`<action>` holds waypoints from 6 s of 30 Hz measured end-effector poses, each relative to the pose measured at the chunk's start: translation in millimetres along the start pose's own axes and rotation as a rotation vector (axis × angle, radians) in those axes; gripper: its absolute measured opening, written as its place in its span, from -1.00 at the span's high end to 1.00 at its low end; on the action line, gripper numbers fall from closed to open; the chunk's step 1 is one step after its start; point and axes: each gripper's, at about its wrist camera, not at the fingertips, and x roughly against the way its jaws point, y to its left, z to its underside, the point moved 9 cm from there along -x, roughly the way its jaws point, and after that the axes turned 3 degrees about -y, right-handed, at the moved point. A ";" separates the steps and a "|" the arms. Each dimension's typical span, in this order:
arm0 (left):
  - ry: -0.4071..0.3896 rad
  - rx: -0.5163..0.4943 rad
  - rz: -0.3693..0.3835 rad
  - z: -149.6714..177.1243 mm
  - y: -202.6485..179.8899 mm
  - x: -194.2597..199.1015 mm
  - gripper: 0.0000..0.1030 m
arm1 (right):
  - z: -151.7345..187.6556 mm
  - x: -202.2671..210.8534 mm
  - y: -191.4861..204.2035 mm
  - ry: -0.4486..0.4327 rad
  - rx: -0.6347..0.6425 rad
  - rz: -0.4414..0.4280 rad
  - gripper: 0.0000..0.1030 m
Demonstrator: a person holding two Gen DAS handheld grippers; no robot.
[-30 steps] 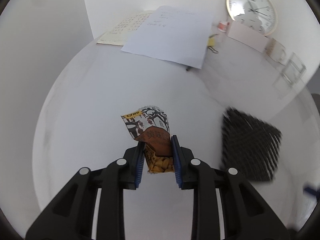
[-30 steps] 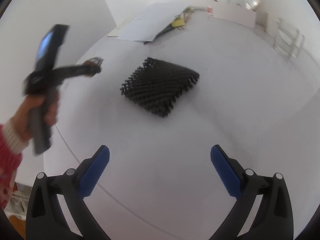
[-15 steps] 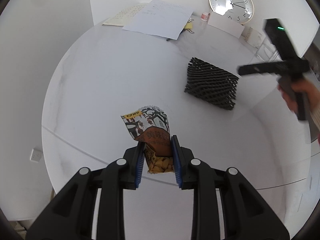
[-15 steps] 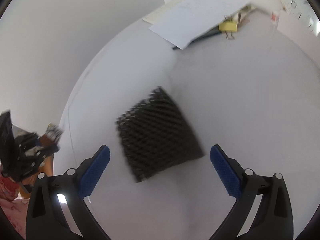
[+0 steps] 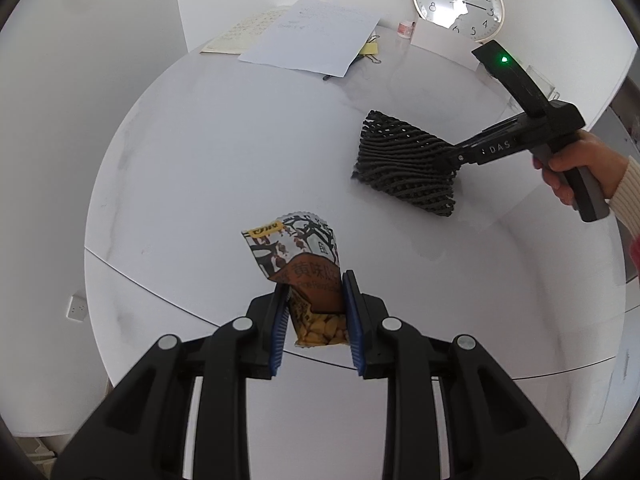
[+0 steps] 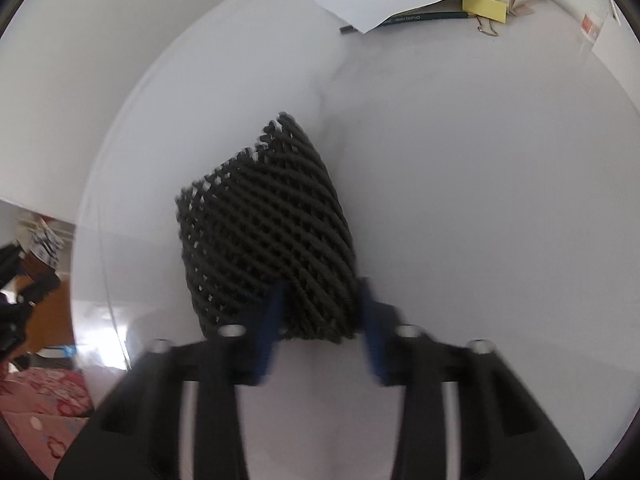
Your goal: Collect trash
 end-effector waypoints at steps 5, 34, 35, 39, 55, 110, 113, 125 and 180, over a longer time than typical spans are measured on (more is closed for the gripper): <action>-0.001 -0.012 0.008 -0.5 -1.0 2.5 0.50 | 4.9 12.6 9.2 -0.029 -0.020 0.012 0.74; -0.041 -0.416 0.234 108.3 7.9 145.5 0.50 | 203.3 145.7 286.5 -0.289 -0.308 0.442 0.74; -0.039 -0.445 0.247 120.0 10.6 151.6 0.50 | 211.4 143.2 299.2 -0.289 -0.328 0.439 0.74; 0.009 -0.538 0.316 167.4 21.2 167.2 0.50 | 240.5 131.8 347.4 -0.277 -0.372 0.452 0.74; 0.253 -0.795 0.372 305.1 53.4 134.9 0.49 | 302.3 96.9 433.7 -0.276 -0.565 0.442 0.74; 0.077 -0.564 0.193 238.4 120.0 180.4 -0.84 | 293.6 -68.3 451.8 -0.012 -0.338 0.455 -0.63; 0.082 -0.562 0.195 238.2 119.6 179.0 -0.84 | 301.3 -46.7 448.4 -0.062 -0.392 0.441 -0.73; 0.064 -0.560 0.234 228.1 98.7 184.7 -0.84 | 295.2 67.2 415.4 -0.327 -0.645 0.458 -0.95; -0.368 -0.445 0.341 57.2 -23.7 359.3 -0.85 | 294.9 389.0 371.4 -0.786 -0.783 0.947 -0.95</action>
